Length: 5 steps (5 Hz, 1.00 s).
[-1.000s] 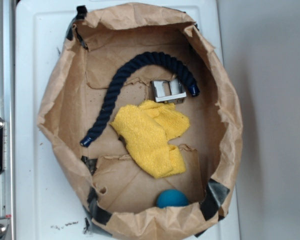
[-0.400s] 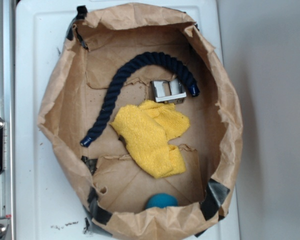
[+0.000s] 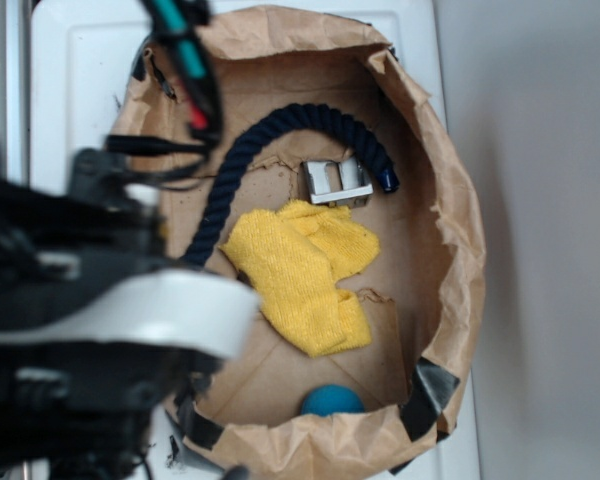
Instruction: Grab the blue ball.
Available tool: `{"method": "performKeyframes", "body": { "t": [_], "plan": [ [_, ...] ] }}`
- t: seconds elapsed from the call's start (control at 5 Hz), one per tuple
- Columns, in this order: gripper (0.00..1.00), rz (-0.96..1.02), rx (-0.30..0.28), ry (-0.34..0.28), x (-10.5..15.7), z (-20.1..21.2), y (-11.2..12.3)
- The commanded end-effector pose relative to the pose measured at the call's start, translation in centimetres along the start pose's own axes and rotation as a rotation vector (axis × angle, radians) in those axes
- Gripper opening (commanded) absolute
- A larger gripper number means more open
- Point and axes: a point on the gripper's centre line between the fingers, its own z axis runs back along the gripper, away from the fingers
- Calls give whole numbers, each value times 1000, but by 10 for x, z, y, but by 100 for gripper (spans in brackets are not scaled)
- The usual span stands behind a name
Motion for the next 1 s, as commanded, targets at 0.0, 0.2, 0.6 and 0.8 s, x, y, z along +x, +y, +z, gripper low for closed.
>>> {"method": "performKeyframes", "body": {
  "t": [0.0, 0.2, 0.6, 0.8],
  "plan": [
    [100, -496, 45, -139, 13, -20, 30],
    [100, -662, 90, -124, 22, -35, 37],
    [100, -704, 72, 14, 53, -89, 7],
    [100, -733, 12, 20, 63, -113, -18]
  ]
}}
